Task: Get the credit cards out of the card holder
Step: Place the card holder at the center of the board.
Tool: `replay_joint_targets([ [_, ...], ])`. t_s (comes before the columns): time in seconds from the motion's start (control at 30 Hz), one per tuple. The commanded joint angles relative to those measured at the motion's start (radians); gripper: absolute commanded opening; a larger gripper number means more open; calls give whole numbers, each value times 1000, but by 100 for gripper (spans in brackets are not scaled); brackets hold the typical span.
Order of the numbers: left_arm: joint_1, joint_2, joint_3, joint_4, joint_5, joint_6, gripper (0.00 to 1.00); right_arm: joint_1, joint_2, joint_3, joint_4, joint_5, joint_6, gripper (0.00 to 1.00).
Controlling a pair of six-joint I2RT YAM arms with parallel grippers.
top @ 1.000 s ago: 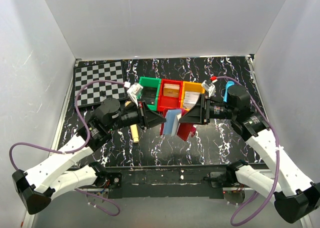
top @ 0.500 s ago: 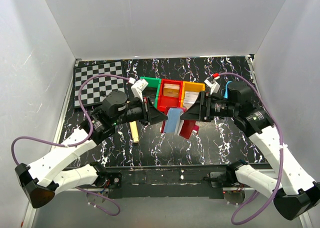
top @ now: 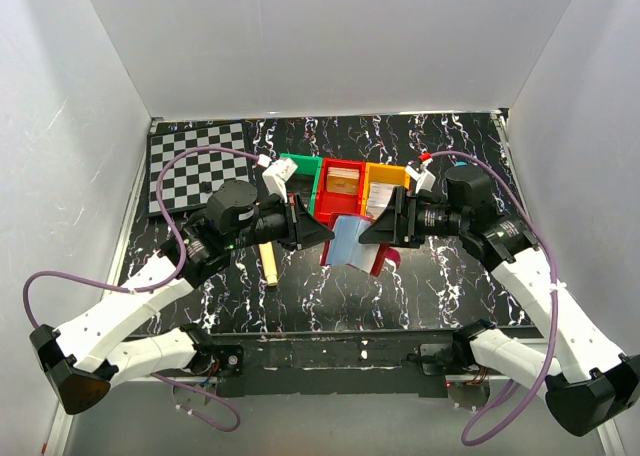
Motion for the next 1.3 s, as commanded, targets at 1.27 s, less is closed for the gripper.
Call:
replay_joint_targets([
  [1.27, -130, 168, 242, -202, -234, 64, 0, 2, 10, -26, 102, 11, 17, 86],
])
